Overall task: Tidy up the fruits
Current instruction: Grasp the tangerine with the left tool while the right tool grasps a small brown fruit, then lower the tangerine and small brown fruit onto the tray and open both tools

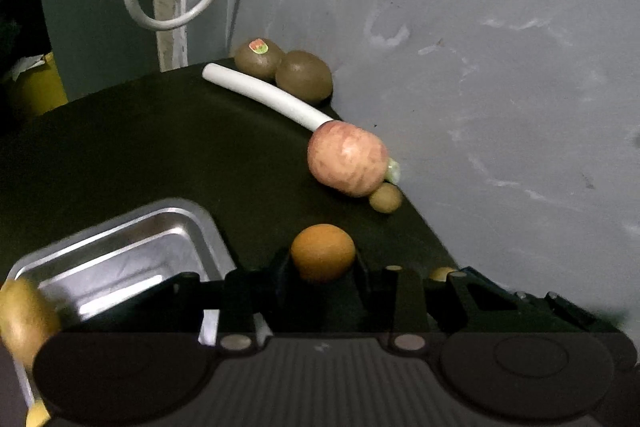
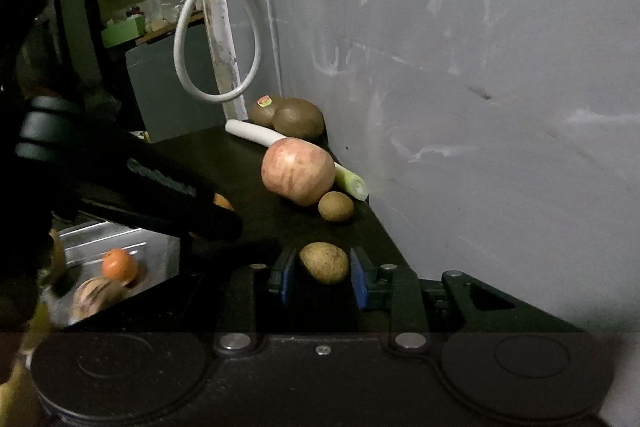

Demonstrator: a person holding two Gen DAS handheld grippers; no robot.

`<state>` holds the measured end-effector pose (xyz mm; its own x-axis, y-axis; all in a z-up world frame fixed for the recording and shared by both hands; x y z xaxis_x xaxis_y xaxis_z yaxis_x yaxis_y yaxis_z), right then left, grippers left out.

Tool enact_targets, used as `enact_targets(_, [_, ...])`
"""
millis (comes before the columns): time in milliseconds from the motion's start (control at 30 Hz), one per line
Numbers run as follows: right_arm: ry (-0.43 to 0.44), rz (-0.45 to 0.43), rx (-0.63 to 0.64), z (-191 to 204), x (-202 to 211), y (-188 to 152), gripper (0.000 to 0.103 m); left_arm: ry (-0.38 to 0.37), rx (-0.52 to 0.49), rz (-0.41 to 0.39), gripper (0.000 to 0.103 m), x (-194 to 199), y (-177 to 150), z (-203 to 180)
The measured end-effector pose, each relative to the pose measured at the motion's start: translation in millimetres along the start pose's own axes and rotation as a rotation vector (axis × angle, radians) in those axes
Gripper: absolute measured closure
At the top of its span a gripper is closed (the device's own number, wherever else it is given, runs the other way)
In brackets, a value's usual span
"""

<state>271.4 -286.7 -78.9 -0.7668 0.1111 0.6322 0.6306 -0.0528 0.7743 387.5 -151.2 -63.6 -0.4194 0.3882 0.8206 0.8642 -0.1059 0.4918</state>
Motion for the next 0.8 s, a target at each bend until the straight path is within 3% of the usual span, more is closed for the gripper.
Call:
enact_targets(400, [0.037,-0.023,0.047,26.8,86.7,-16.5,0.072,-0.06,0.086,-0.059,0.066,101.7,-58.1,30.3])
enact_targets(800, [0.149,0.004,0.15,84.0,133.3,-46.9,0.072,-0.036,0.107,-0.085,0.066,170.3,-120.0,82.4])
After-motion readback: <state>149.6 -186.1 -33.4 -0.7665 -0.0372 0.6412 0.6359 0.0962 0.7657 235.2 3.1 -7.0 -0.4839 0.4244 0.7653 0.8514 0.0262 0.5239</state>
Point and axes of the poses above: each gripper's, at about its wrist camera, not at the fingertips, and x roughly against the way its jaws point, z to its left, y to its top, the point moved 5 cm from there along -x, roughly the way its jaws point, and after that the axes turned 12 degrees about x, right-handed, at the moved point
